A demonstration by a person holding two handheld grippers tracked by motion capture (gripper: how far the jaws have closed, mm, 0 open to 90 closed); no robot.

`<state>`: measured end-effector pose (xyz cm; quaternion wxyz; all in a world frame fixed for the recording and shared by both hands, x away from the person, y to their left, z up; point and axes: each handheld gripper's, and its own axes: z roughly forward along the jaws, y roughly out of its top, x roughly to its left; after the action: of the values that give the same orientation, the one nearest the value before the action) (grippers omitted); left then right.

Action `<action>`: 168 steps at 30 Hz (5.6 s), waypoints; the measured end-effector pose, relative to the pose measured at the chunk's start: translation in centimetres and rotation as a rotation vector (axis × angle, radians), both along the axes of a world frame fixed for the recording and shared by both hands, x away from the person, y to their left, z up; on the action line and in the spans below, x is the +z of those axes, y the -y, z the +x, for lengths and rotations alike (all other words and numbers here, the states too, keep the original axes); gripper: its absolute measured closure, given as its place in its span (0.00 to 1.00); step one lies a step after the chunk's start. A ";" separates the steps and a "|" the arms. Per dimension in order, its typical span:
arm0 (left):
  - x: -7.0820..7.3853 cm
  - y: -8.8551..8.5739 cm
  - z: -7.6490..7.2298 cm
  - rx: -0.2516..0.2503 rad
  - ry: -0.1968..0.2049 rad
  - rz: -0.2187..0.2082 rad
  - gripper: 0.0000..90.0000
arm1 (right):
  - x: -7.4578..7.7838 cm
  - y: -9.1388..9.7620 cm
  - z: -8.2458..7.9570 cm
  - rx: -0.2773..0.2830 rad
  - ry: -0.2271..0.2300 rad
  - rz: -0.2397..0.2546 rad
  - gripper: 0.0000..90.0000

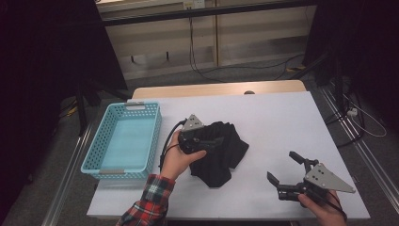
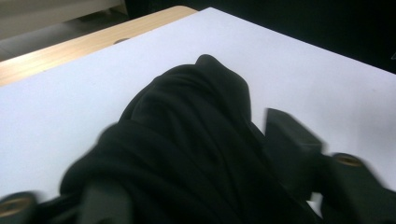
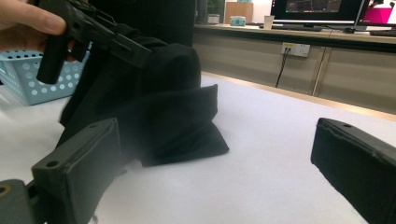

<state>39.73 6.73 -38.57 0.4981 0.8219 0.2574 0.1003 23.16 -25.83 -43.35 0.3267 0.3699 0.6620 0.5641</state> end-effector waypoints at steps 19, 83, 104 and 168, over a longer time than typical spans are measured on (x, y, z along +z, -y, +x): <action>1.2 -5.5 -1.6 0.098 0.013 0.017 0.18 | 0.4 -2.4 2.5 0.069 -0.040 -0.046 0.01; 1.8 -8.0 -3.0 0.180 0.121 0.025 0.07 | -1.0 -8.8 7.1 0.296 -0.264 -0.158 0.27; 2.1 -9.4 -3.3 0.220 0.127 0.008 0.07 | -2.4 -12.9 6.9 0.493 -0.346 -0.351 0.74; 0.8 -8.5 -3.0 0.178 0.100 0.036 0.08 | 0.1 -6.6 7.4 0.305 -0.313 -0.214 0.37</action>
<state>36.71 15.22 -37.76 0.4846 0.7986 0.3024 0.1899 30.60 -19.21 -43.29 0.1685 0.3116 0.8089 0.4693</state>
